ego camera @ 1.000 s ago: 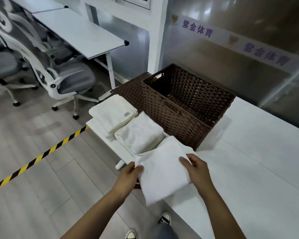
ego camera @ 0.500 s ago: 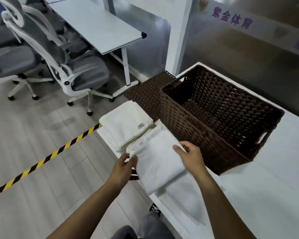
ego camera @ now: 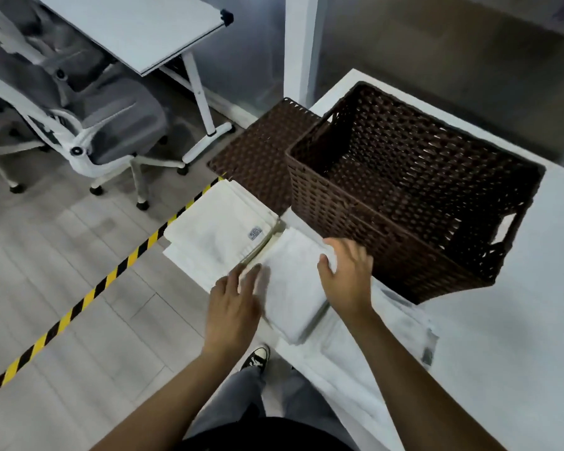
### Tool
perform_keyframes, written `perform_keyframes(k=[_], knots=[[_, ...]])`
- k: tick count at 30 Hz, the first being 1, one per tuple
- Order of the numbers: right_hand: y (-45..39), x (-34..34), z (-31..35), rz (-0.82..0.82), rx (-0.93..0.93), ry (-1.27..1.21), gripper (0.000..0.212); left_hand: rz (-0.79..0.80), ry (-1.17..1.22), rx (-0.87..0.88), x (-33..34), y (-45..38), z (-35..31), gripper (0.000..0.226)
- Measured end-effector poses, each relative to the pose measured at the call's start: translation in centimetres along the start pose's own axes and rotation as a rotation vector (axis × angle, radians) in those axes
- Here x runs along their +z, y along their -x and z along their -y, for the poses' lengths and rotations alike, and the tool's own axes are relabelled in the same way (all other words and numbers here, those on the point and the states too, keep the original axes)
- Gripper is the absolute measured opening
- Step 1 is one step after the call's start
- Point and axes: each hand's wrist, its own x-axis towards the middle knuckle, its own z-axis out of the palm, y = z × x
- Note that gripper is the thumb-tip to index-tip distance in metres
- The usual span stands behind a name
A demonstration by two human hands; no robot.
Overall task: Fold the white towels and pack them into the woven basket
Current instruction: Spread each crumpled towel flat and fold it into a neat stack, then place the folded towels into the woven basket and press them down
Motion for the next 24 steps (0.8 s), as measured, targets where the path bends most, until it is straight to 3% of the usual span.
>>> perform_keyframes(k=[2,4,8,11,19,24], knots=[[2.0,-0.1,1.1,-0.04,-0.097,0.066,0.031,0.093,-0.031,0.232,0.5,-0.9,0.3,0.065],[3.8,0.3,1.7,0.042,-0.15,0.142,0.033,0.197,-0.05,0.36,1.3,-1.4,0.7,0.054],[6.6,1.8,1.1,0.177,-0.084,0.229,0.041,0.331,-0.093,0.407,2.1,-1.4,1.3,0.054],[7.3,2.0,1.4,0.19,-0.075,0.225,0.043,0.393,-0.111,0.418,2.7,-1.1,2.2,0.056],[11.7,-1.0,1.2,0.009,0.204,0.186,0.043,0.268,-0.068,0.471,1.6,-1.8,1.1,0.052],[14.8,-4.0,-1.6,-0.047,0.373,0.226,0.047,0.195,0.028,0.63,1.1,-1.6,-3.4,0.052]])
